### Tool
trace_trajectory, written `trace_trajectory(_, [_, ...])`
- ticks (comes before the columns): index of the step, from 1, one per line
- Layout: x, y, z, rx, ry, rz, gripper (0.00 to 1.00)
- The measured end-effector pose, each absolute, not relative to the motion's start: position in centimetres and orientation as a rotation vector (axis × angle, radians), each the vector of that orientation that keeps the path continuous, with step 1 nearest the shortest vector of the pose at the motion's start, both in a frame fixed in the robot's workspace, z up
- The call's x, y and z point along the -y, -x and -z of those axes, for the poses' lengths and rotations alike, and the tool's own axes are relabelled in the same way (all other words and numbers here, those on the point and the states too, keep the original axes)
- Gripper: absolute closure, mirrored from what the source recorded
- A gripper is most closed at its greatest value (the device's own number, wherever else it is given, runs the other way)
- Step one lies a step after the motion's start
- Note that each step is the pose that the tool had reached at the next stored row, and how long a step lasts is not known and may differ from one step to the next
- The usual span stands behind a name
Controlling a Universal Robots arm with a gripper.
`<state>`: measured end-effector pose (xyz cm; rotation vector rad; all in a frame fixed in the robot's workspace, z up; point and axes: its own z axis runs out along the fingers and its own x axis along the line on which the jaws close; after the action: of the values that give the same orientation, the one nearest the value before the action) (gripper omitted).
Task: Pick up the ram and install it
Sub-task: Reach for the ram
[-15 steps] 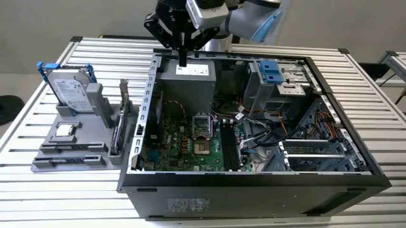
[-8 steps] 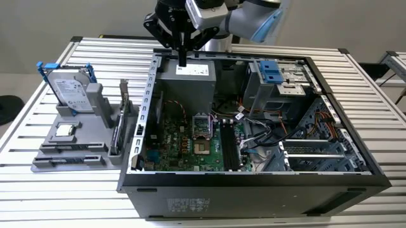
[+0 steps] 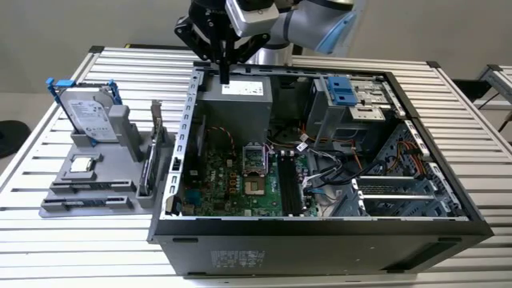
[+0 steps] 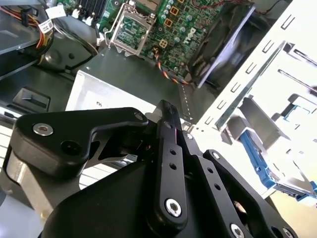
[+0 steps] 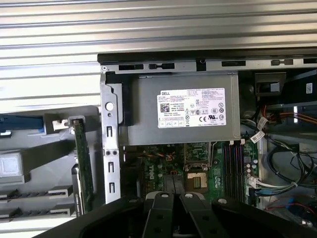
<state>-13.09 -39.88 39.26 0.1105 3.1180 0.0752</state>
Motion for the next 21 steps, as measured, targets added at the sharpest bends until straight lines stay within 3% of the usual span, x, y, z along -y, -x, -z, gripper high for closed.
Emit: trace_trajectory(21, [39.9,15.5,-39.3,-3.118,-0.11,-0.075,1.0])
